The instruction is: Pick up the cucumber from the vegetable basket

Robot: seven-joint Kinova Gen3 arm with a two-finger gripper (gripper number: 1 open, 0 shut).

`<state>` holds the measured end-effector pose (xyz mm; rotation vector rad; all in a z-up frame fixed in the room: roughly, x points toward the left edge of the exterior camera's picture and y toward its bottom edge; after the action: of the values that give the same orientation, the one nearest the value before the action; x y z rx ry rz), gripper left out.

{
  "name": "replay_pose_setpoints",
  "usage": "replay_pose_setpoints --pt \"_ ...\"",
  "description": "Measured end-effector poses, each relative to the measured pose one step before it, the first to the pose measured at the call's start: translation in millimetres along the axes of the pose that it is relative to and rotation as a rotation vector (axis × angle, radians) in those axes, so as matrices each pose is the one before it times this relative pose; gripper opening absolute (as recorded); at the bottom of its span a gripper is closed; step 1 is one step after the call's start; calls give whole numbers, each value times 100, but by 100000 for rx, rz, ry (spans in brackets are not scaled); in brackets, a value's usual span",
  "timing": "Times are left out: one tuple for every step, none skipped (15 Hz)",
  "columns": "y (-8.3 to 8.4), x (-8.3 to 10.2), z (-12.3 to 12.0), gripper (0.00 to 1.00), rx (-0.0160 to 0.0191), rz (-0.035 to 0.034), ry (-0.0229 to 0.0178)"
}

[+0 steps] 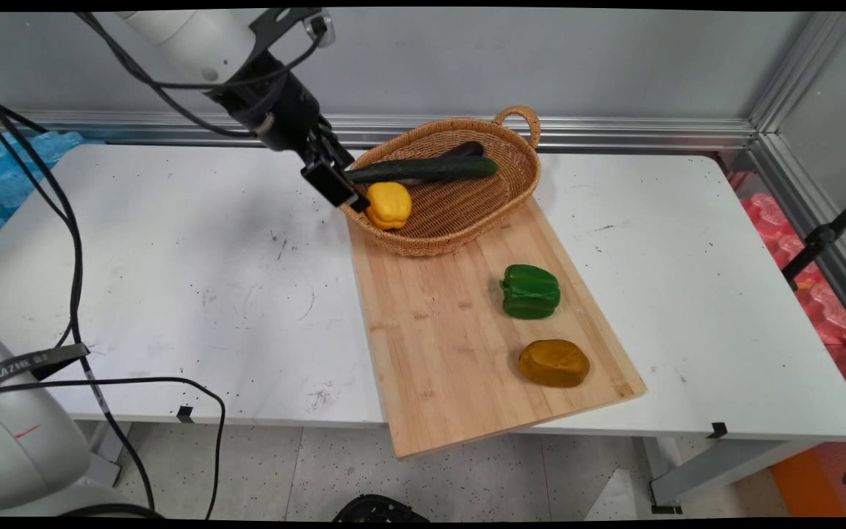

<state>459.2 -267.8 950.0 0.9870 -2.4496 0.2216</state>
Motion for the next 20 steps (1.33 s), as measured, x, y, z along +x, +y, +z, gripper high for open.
replay_pose_setpoints --pt "-508 173 56 100 1270 -2330 505" --pt "-492 292 104 100 1466 -1187 558" --pt "-427 318 231 100 1148 -742 315" --pt "-567 504 478 100 1403 -819 304" --pt "-341 376 390 100 832 -339 173" --pt "-487 528 629 100 1134 -385 97" --pt "-303 320 411 100 696 -216 8" --pt "-416 481 629 100 1028 -257 -22" --pt "-492 547 799 100 1154 -339 -149" --pt "-440 465 734 100 1087 -287 -156" --pt "-331 370 608 100 852 -197 -190" --pt "-387 434 775 100 1012 -141 -280" --pt "-341 414 779 100 936 -67 -315" --pt "-351 453 934 100 919 -77 -449" --pt "-283 431 988 100 803 119 -529" --pt "-214 332 851 100 654 168 -491" --pt "-119 206 578 100 411 162 -393" --pt "-178 325 1014 100 647 246 -706" --pt "-111 231 860 100 467 194 -696" --pt "-62 138 580 100 282 96 -460"
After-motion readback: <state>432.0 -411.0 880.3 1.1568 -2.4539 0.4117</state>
